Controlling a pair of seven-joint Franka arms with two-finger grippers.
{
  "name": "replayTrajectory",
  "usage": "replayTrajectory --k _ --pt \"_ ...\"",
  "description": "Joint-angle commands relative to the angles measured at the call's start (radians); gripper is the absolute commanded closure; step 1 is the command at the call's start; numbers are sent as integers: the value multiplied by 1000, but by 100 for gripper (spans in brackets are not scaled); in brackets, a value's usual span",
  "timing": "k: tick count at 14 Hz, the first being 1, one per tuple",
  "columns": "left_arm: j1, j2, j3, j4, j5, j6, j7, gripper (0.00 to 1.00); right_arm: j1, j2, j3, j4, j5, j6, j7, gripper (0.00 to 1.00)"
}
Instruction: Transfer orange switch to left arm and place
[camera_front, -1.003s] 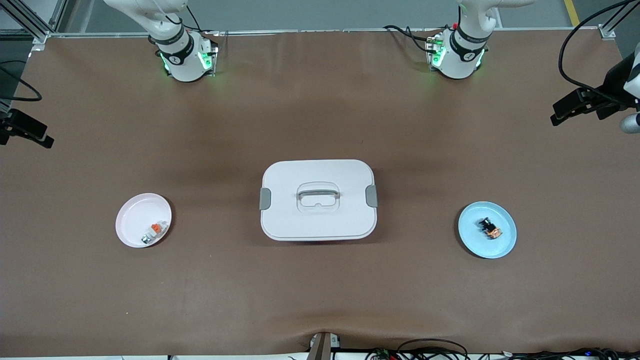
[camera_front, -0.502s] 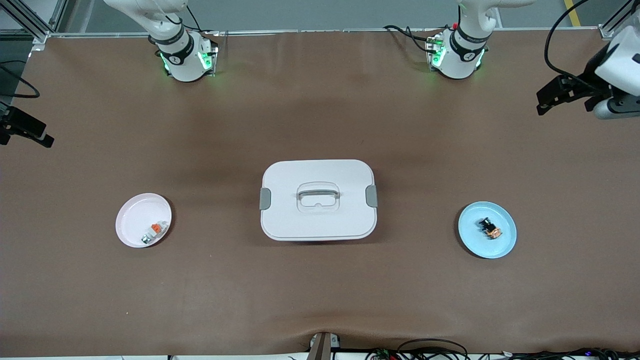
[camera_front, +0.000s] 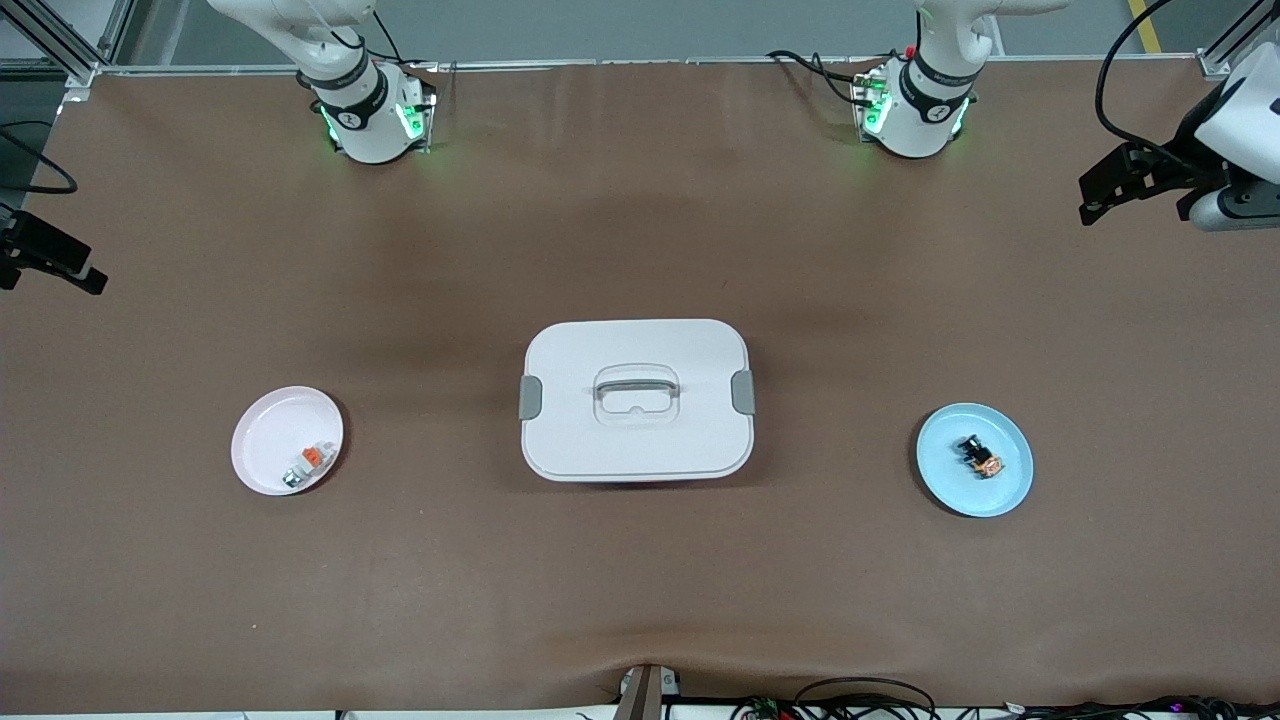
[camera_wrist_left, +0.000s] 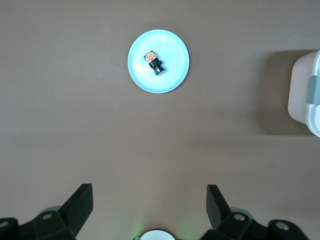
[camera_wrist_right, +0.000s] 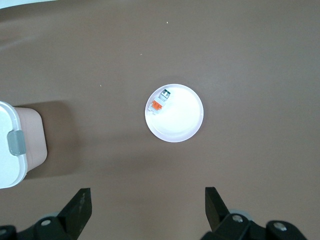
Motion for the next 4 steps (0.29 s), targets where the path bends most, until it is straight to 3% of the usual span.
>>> replayTrajectory --k 1,4 --pt "2 -11 35 6 -40 -3 22 0 -24 -11 13 3 6 -16 -1 0" --pt "1 -3 38 4 -39 -5 23 0 -24 -10 13 3 1 -23 -2 0"
